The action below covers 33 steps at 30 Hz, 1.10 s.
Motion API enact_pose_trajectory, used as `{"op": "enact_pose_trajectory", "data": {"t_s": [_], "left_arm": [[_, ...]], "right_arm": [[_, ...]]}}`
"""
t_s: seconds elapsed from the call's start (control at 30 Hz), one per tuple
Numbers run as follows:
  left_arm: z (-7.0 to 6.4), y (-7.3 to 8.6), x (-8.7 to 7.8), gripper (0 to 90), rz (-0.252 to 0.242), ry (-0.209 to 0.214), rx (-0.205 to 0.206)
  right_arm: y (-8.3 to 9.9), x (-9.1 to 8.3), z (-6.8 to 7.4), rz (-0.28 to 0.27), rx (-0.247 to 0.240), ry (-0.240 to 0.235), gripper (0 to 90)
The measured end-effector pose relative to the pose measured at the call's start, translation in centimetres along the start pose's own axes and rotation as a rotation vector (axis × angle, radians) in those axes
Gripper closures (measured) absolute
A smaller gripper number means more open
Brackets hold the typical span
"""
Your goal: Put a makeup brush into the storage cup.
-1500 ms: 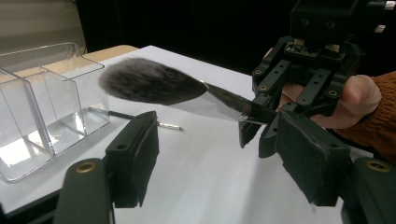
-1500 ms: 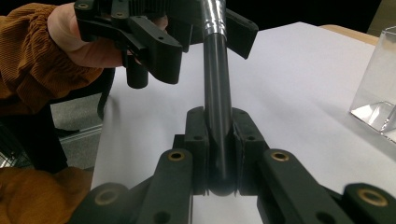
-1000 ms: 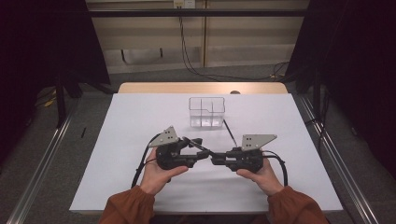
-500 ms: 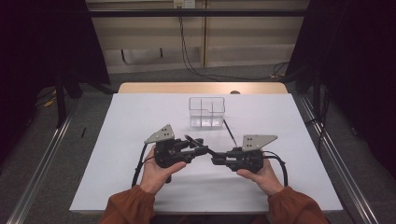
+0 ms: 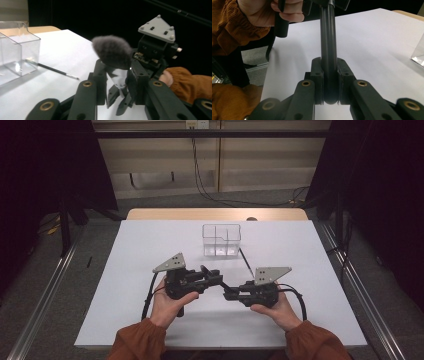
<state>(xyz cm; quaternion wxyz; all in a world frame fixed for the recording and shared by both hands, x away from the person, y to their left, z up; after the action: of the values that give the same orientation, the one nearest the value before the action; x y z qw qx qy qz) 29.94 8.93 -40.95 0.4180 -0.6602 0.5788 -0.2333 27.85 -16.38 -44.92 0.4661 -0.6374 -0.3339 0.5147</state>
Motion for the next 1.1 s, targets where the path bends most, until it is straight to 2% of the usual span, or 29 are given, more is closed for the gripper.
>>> {"op": "enact_pose_trajectory", "data": {"t_s": [0.13, 0.27, 0.63, 0.77, 0.9, 1.1], "left_arm": [[-0.3, 0.0, 0.1, 73.9, 0.005, 0.005, 0.002], [-0.9, -0.1, 0.1, 75.1, 0.015, -0.008, 0.035], [-0.7, -0.2, -0.3, 76.3, 0.014, -0.028, 0.045], [-0.7, -0.3, -0.4, 76.6, 0.014, -0.033, 0.043], [-0.7, -0.5, -0.6, 76.8, 0.015, -0.033, 0.045], [-0.6, -0.9, -1.2, 77.1, 0.015, -0.051, 0.048]], "right_arm": [[0.1, -0.1, -0.1, -0.003, 0.007, 0.005, 77.7], [0.1, -0.2, -0.2, -0.008, 0.015, 0.013, 74.6], [0.0, -0.3, -0.2, -0.01, 0.028, 0.018, 61.6], [-0.1, -0.5, -0.2, -0.017, 0.033, 0.021, 55.5], [-0.1, -0.6, -0.2, -0.018, 0.046, 0.024, 44.4], [-0.1, -0.9, -0.3, -0.021, 0.064, 0.037, 32.4]]}}
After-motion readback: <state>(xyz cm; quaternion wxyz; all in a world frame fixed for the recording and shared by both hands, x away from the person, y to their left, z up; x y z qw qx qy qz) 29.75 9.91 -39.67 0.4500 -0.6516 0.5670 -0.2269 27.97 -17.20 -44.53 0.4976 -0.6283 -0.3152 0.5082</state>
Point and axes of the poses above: each handheld gripper's, and its own axes: x roughly forward along the jaws, y roughly out of its underside, z roughly to its left, the point moved 1 cm from there along x, roughly forward along the jaws, and after that the axes turned 11 degrees about -x, right-handed, at the moved point
